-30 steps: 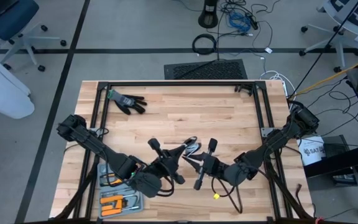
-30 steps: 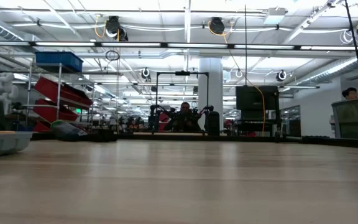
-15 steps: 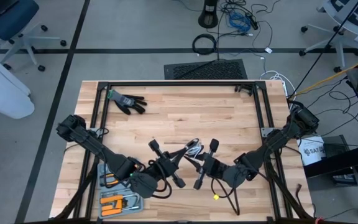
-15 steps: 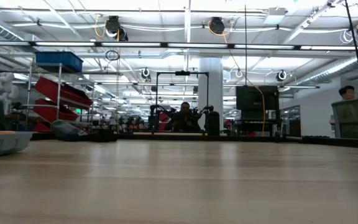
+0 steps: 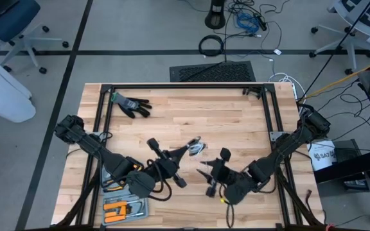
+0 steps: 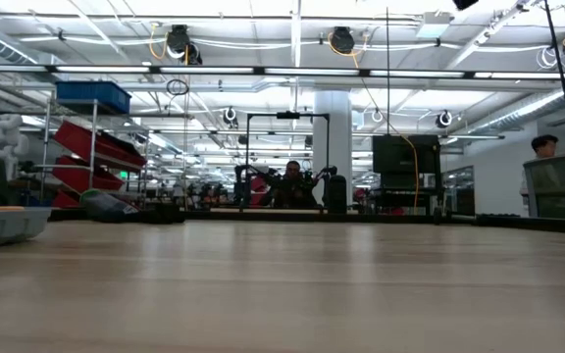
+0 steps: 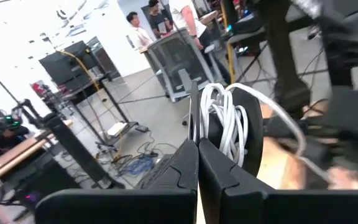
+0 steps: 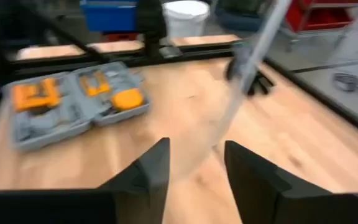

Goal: Coil cords
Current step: Coil the white cable wire into the spool

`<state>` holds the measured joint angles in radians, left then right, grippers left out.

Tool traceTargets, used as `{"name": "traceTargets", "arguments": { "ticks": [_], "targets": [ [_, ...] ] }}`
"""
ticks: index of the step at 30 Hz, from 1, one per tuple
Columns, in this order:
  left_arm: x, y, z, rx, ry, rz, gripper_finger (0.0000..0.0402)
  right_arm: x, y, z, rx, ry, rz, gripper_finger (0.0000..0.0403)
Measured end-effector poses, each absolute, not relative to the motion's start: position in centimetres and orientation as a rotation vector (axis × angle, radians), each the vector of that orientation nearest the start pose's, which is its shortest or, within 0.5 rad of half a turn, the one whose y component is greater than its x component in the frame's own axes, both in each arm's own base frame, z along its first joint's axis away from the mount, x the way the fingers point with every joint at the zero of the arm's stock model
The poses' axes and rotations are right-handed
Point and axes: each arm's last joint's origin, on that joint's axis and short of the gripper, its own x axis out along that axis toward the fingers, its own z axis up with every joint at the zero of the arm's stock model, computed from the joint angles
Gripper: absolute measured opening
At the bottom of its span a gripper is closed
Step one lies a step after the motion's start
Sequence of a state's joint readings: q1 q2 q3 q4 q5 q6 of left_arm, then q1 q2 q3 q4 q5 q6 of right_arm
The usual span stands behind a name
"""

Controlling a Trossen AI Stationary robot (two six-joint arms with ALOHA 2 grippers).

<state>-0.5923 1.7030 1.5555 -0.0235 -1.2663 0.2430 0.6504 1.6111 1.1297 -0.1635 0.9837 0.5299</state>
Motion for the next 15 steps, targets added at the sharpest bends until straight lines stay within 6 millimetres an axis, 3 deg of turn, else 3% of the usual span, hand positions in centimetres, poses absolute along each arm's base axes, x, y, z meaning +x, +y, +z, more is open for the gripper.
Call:
{"name": "traceTargets", "arguments": {
  "ticks": [4,9,15],
  "targets": [
    [33.3,-18.0,37.5,0.403,0.217,0.698,0.0,27.2,21.0,25.6,0.057,0.348,-0.34,0.0158],
    [33.7,-17.2,37.1,0.377,0.228,0.701,0.0,24.8,23.9,25.8,0.077,0.329,-0.232,0.0159],
    [33.8,-17.3,37.1,0.363,0.225,0.658,0.0,22.6,25.3,26.2,0.023,0.194,-0.369,0.0144]
  ]
}}
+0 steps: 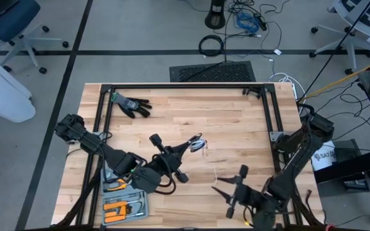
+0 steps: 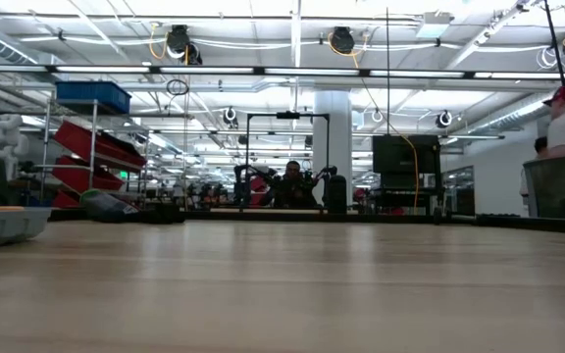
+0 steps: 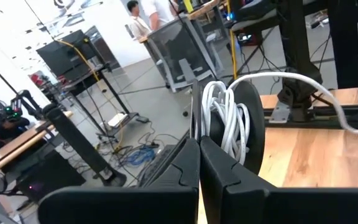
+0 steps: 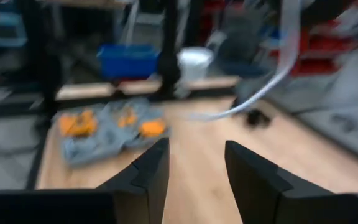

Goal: Coil cords
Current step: Coil the white cable wire into the spool

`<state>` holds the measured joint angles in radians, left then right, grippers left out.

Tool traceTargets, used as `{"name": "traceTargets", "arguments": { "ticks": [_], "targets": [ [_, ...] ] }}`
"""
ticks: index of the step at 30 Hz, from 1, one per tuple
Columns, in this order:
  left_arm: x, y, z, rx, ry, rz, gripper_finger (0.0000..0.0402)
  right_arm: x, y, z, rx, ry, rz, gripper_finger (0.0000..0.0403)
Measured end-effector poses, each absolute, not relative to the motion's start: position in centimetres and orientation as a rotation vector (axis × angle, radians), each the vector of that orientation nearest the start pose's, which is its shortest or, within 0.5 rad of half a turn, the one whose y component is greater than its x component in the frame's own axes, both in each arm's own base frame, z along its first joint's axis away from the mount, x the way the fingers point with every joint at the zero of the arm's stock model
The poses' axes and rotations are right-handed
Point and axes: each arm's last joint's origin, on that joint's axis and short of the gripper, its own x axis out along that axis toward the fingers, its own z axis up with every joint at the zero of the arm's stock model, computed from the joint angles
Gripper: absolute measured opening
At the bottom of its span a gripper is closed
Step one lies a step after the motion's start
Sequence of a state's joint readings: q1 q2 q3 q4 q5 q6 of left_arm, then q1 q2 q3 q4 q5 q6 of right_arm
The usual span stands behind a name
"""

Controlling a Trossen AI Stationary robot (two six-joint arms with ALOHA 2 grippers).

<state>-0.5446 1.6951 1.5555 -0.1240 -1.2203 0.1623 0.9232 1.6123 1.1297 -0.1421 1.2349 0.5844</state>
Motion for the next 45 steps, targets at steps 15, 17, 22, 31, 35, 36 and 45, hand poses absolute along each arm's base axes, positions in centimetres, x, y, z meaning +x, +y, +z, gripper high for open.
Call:
{"name": "traceTargets", "arguments": {
  "ticks": [15,17,22,31,35,36,45],
  "targets": [
    [33.9,-17.2,37.1,0.337,0.216,0.665,0.0,21.9,26.2,27.8,-0.083,0.065,-0.519,0.0139],
    [33.9,-17.2,37.1,0.336,0.216,0.668,0.0,22.4,25.8,27.7,-0.095,0.072,-0.529,0.014],
    [33.9,-17.1,37.1,0.337,0.216,0.672,0.0,22.9,25.5,27.6,-0.076,0.09,-0.498,0.016],
    [33.9,-17.1,37.1,0.338,0.217,0.672,0.0,23.3,24.9,27.8,-0.032,0.045,-0.595,0.0184],
    [33.9,-17.1,37.1,0.341,0.218,0.672,0.0,24.7,23.8,27.6,0.014,0.072,-0.565,0.0174],
    [33.9,-17.1,37.1,0.341,0.218,0.672,0.0,24.9,23.6,27.5,0.017,0.077,-0.561,0.0171],
    [33.9,-17.1,37.1,0.346,0.22,0.672,0.0,25.6,22.8,27.5,0.017,0.074,-0.6,0.0105]
  ]
}}
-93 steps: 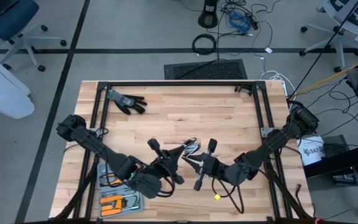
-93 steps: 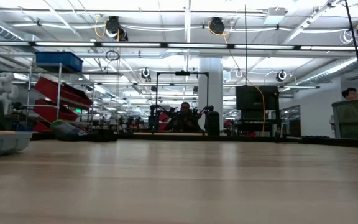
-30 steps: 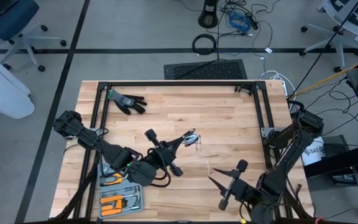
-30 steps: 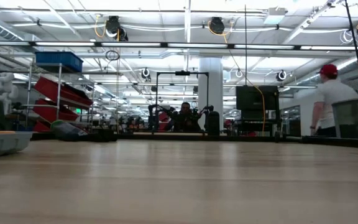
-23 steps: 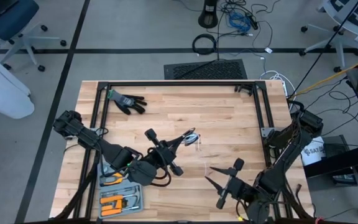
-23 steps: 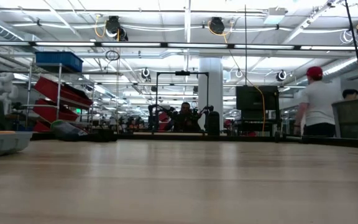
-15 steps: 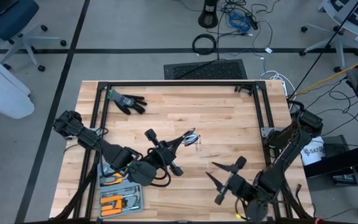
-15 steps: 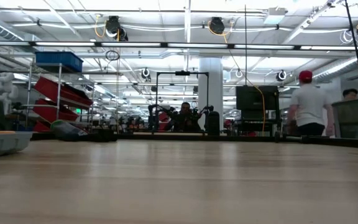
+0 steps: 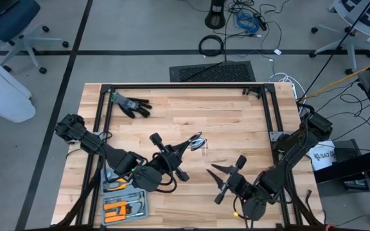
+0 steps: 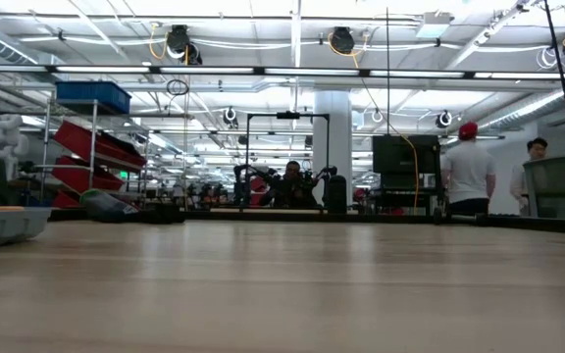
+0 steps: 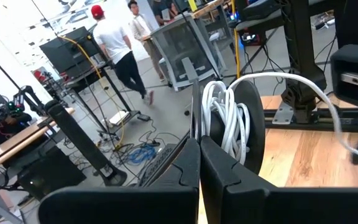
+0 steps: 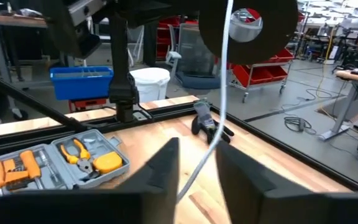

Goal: Coil cords
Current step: Coil the white cable wire into the spool

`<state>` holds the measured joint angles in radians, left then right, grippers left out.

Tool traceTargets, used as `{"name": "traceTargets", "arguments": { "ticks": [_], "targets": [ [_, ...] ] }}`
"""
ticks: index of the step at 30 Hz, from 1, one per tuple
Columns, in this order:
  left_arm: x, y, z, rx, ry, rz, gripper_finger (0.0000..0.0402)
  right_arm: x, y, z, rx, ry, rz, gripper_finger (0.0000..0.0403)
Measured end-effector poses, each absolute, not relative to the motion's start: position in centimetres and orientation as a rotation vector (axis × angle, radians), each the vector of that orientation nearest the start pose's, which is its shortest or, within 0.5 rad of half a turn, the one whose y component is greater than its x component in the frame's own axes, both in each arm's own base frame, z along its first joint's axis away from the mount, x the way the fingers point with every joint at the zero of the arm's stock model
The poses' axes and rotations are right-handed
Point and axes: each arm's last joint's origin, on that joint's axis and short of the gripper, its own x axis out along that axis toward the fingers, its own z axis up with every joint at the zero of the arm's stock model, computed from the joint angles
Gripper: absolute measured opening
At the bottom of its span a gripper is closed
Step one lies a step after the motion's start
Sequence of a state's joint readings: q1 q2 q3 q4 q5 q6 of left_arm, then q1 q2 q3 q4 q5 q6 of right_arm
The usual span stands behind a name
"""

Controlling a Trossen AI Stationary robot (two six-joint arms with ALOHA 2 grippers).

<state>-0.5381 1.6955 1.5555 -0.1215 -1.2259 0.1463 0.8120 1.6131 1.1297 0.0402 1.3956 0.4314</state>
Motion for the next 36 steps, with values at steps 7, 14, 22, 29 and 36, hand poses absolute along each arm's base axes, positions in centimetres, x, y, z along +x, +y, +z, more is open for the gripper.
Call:
{"name": "traceTargets", "arguments": {
  "ticks": [7,14,22,29,36],
  "targets": [
    [33.9,-17.1,37.1,0.344,0.219,0.672,0.0,25.5,22.9,27.5,0.011,0.07,-0.611,0.0008],
    [34.0,-16.9,37.1,0.311,0.205,0.691,0.0,26.0,22.5,28.3,-0.008,0.042,-0.672,0.0002],
    [34.9,-15.8,37.0,0.284,0.192,0.734,0.0,28.3,21.2,30.4,-0.041,0.024,-0.534,0.0001],
    [35.3,-16.1,36.3,0.318,0.212,0.722,0.0,28.3,21.1,30.9,-0.105,0.023,-0.562,0.0],
    [35.3,-16.7,35.9,0.339,0.226,0.678,0.0,28.2,20.9,32.6,-0.123,-0.044,-0.559,0.0]
  ]
}}
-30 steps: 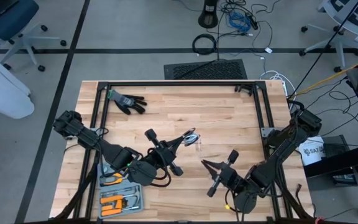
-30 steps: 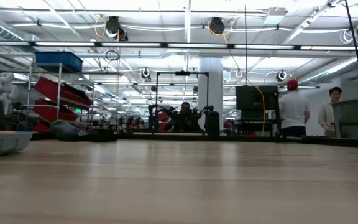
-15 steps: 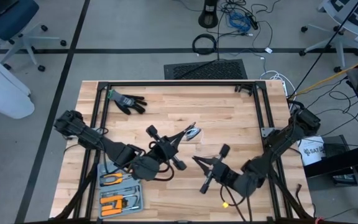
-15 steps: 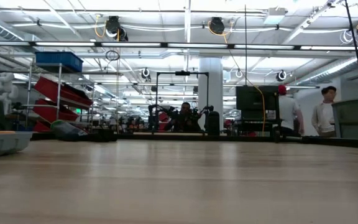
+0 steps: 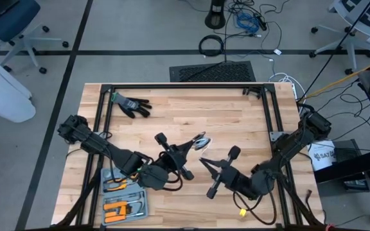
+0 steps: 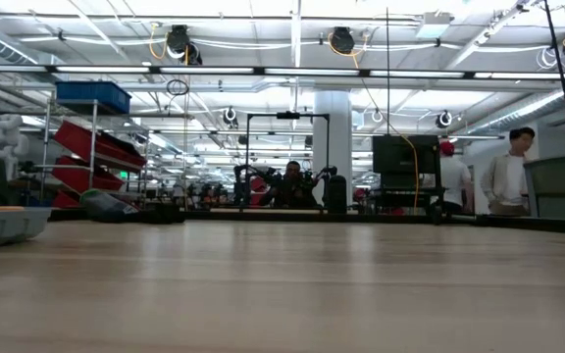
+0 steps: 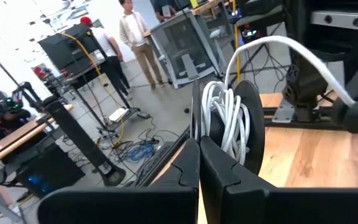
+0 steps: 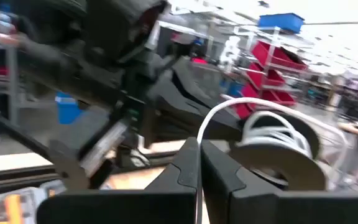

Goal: Coil cords
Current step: Coil the white cable wire into the spool

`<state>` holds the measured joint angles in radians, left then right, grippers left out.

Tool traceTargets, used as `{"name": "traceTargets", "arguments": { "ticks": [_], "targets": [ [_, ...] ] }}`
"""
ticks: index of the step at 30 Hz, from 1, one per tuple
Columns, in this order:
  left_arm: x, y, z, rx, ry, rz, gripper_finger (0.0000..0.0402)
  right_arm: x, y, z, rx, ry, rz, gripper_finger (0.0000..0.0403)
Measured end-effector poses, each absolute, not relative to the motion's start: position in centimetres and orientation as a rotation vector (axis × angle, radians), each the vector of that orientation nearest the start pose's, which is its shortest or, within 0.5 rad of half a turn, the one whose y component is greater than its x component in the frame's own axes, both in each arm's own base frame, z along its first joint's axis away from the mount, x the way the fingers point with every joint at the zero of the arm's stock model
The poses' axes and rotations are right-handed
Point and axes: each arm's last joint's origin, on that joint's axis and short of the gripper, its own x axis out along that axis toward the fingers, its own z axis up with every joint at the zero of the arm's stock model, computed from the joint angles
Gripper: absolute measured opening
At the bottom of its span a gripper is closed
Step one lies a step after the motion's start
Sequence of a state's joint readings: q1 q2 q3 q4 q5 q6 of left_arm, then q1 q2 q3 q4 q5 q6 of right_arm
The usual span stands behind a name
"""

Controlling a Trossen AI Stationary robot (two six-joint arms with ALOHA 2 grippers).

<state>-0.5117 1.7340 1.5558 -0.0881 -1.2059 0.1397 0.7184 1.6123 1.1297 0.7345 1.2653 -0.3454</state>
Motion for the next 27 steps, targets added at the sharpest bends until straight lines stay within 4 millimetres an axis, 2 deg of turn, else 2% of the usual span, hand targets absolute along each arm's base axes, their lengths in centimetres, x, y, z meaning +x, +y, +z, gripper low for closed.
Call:
{"name": "traceTargets", "arguments": {
  "ticks": [5,9,21,27],
  "targets": [
    [35.3,-16.8,35.9,0.336,0.224,0.67,0.0,28.8,20.6,32.8,-0.102,-0.093,-0.452,0.0],
    [35.5,-16.8,36.1,0.318,0.21,0.65,0.0,29.9,19.6,32.0,-0.093,-0.058,-0.425,0.0],
    [35.5,-17.3,37.2,0.31,0.143,0.614,0.0,32.3,19.3,27.5,-0.095,0.054,-0.498,0.0],
    [35.0,-18.2,37.2,0.312,0.138,0.586,0.0,32.1,19.3,26.4,-0.164,0.108,-0.605,0.0]
  ]
}}
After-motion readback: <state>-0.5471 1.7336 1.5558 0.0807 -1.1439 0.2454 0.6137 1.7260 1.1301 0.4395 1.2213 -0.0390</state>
